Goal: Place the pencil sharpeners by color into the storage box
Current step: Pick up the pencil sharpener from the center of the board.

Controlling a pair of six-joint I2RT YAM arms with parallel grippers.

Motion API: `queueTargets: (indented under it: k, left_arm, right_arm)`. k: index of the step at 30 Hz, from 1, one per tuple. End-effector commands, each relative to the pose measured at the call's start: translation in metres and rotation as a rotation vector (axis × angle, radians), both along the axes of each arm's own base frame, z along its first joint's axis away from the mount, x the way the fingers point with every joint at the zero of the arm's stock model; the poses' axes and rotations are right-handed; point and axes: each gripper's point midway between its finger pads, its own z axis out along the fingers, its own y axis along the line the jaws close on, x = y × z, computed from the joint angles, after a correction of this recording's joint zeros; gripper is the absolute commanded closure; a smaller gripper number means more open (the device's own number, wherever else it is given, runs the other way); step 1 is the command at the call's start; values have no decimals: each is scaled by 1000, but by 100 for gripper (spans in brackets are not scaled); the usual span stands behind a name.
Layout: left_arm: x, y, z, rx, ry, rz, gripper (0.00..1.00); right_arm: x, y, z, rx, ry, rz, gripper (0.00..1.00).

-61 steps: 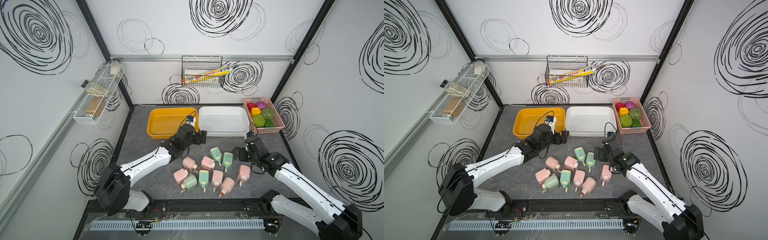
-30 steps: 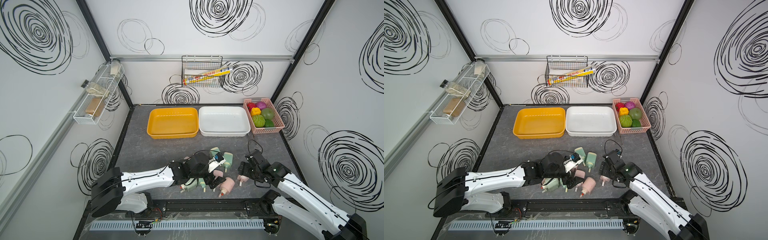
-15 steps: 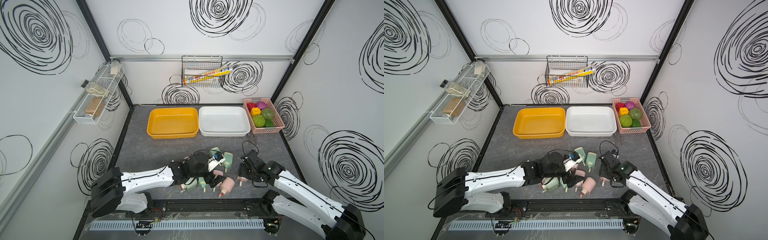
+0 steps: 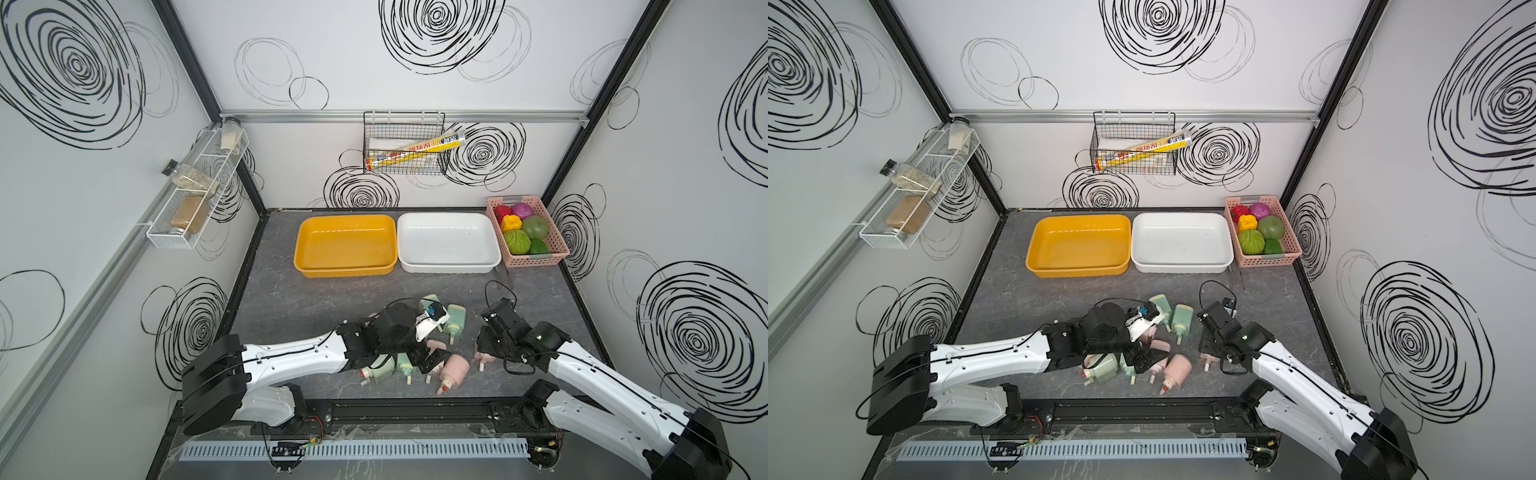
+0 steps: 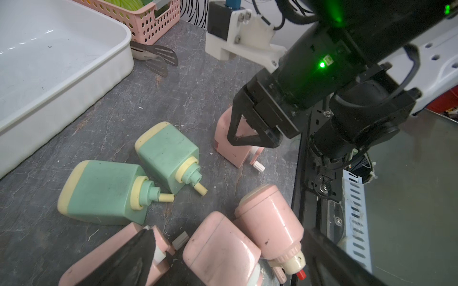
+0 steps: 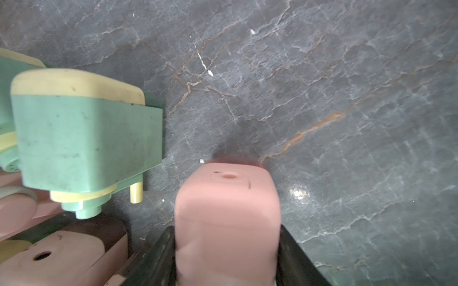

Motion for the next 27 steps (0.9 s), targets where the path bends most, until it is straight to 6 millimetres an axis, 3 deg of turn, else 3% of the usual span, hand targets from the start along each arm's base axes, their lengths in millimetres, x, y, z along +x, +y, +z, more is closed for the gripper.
queueTargets:
  k: [1,2,10,14,20,27]
  left_arm:
    - [8,-1,11,-50,-23,25,1]
    - [8,-1,11,-50,-20,27,1]
    - [23,4,17,-86,-6,95,1]
    - [49,17,30,-143,-33,270,1]
    - [66,28,47,-207,-58,382,1]
    - [84,35,42,-207,-22,465,1]
  right_arm:
    - [0,0,-1,-2,-16,18,93]
    - [1,1,0,0,-22,24,100]
    - [10,3,13,22,-74,19,100]
    - [23,-1,23,40,-135,-29,100]
    - [51,-11,55,18,-307,-98,100]
    - [85,-13,103,-51,-496,-88,100]
